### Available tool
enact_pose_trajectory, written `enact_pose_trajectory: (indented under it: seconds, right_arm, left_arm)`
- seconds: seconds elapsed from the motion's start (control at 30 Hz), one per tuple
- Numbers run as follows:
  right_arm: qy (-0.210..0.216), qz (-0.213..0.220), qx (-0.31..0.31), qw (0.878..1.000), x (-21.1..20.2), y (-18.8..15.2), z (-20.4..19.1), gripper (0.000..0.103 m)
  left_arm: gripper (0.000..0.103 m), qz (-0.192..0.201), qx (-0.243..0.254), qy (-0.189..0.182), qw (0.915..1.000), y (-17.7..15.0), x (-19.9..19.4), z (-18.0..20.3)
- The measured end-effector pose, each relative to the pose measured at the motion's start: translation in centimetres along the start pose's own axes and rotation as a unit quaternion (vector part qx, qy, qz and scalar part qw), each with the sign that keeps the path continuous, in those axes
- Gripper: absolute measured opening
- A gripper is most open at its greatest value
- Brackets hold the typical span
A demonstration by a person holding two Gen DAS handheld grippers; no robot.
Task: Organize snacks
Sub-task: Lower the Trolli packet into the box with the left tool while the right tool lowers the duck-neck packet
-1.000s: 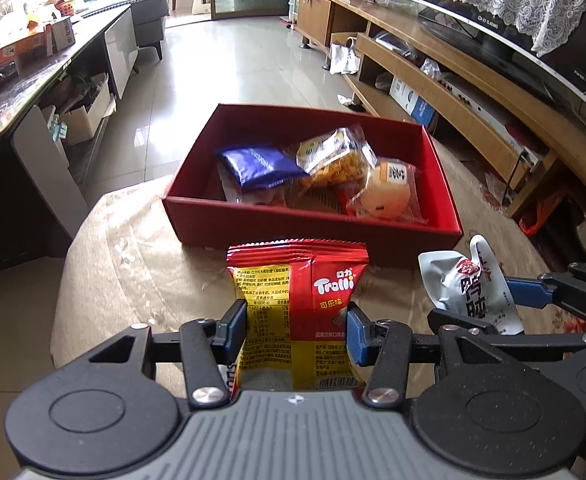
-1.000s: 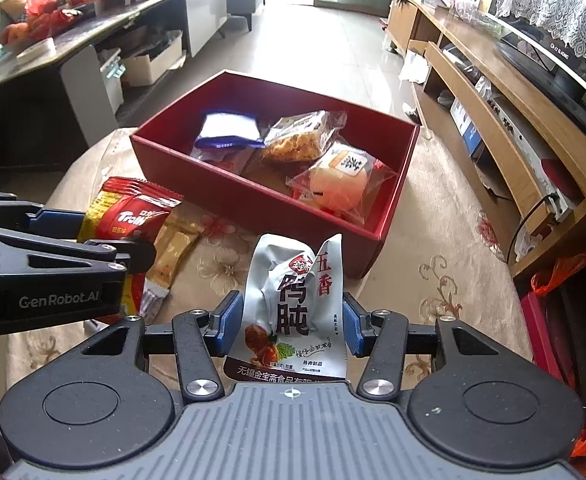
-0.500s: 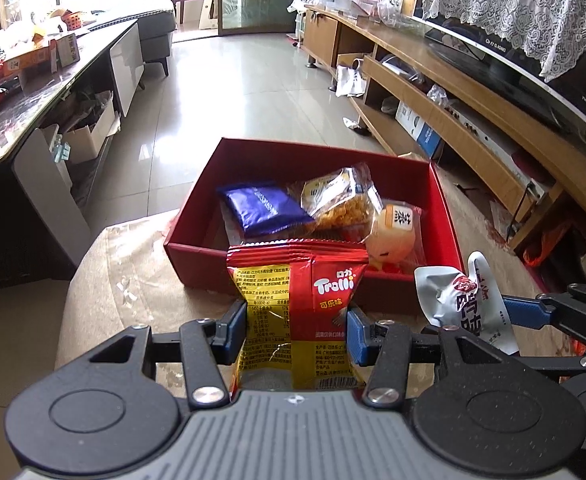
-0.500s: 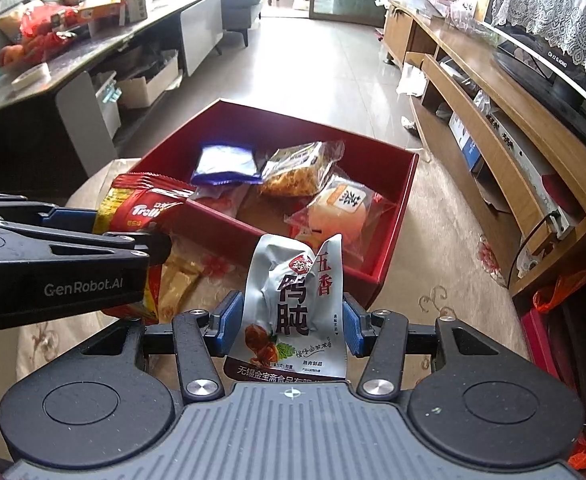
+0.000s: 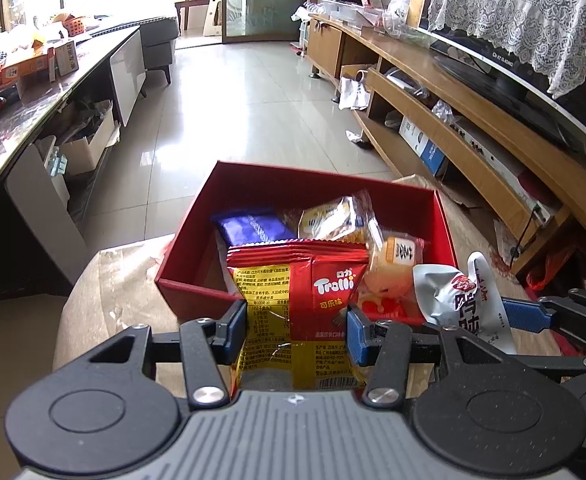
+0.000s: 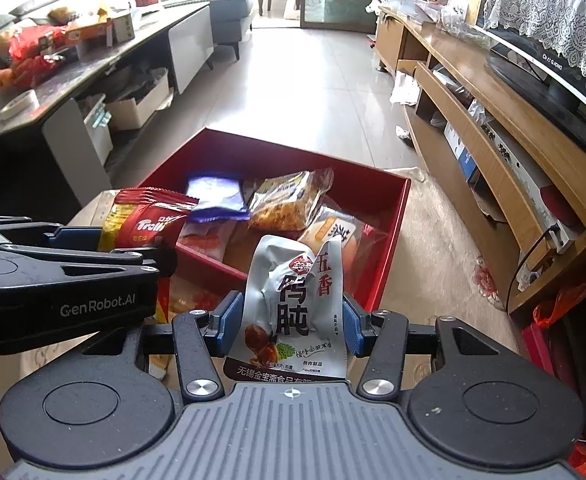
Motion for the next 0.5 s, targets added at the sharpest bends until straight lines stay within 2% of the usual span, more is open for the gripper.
enact_pose_trajectory:
  seconds: [0.5]
  right_arm:
    - [-0.003,0.007,0.008,1.0,2.8,3.5,1.1,0.059]
  left_arm:
    - [0.046,0.017,-0.01,0.006,0.9998,4.0,3.1,0.5]
Point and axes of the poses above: each gripper's, at about its wrist camera, not at the fingertips, and x roughly the way its jaws point, z to its right, y to its top, the point moved 6 cm from there along x, roughly the way its jaws point, and after that the axes turned 1 degree about z, right-handed, at the moved point
